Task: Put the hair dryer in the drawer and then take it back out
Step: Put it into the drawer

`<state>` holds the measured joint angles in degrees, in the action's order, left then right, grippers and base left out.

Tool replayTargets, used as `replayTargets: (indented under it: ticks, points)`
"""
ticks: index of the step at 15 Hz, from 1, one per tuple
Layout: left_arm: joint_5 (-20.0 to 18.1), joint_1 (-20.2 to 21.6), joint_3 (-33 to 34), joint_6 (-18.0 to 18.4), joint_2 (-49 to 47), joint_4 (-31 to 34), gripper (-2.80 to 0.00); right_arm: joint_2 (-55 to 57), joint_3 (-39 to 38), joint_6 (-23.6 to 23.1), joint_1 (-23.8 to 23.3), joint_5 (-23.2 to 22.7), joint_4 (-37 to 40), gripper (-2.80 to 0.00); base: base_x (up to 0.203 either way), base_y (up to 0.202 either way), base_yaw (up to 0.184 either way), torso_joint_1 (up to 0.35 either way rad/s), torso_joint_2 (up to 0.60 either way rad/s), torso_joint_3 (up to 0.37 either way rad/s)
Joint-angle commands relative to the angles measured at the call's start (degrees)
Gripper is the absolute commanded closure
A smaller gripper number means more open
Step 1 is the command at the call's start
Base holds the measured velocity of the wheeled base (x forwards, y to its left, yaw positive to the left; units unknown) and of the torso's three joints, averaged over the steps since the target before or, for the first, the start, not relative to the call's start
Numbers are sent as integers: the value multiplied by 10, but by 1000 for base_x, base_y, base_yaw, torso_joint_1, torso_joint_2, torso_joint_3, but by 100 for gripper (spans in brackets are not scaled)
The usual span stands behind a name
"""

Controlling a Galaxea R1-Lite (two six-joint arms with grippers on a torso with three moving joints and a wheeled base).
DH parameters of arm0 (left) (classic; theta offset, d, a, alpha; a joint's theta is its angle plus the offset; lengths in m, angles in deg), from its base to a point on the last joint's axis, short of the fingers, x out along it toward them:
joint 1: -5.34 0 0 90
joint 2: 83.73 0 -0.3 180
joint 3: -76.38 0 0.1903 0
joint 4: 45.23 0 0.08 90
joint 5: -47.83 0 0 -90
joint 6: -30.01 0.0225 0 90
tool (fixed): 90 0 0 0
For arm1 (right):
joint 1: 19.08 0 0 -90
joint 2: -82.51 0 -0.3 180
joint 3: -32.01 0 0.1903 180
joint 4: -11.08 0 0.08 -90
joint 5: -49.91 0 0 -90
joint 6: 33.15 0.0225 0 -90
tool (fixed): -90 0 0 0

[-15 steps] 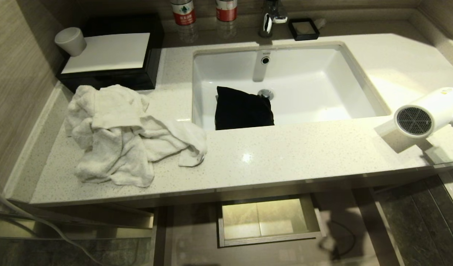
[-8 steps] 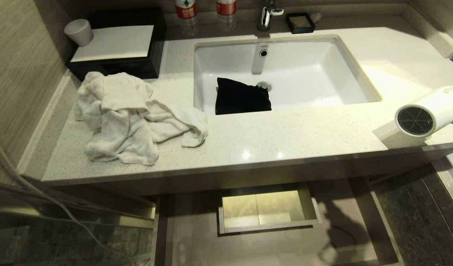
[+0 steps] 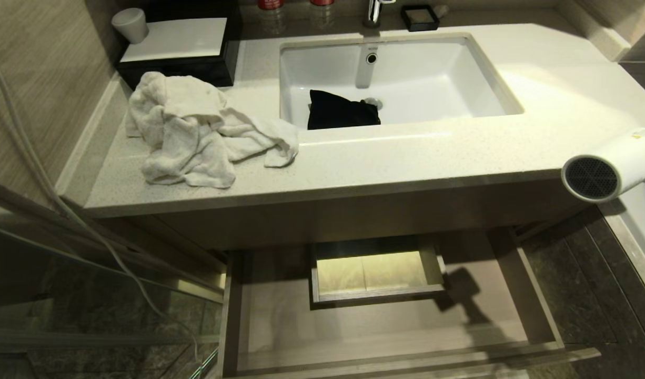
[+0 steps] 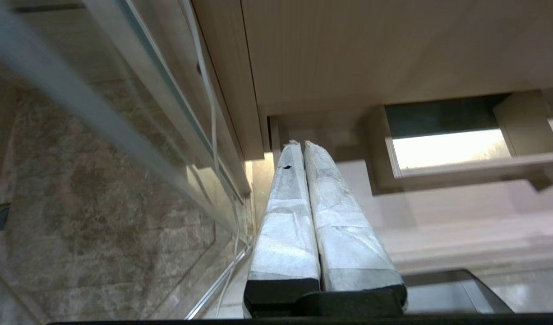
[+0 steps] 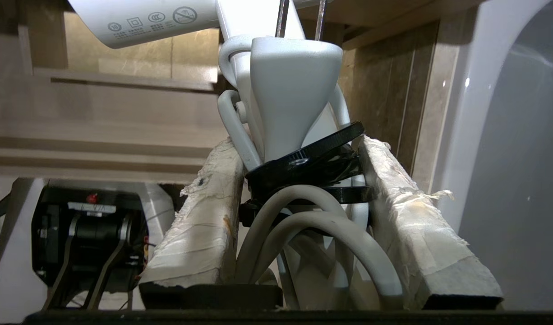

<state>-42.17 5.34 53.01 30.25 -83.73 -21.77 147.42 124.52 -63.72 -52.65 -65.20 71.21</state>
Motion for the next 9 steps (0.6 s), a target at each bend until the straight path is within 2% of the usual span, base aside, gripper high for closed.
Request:
replayTargets:
  ticks: [1,9]
  points:
    - [0,0,1,0,0,0,0,-16,-15,-2,0,-2,2,0,0,0,0,-293,35,-264]
    - [0,0,1,0,0,0,0,-81,-60,-1,0,-3,4,0,0,0,0,-259,-20,-286]
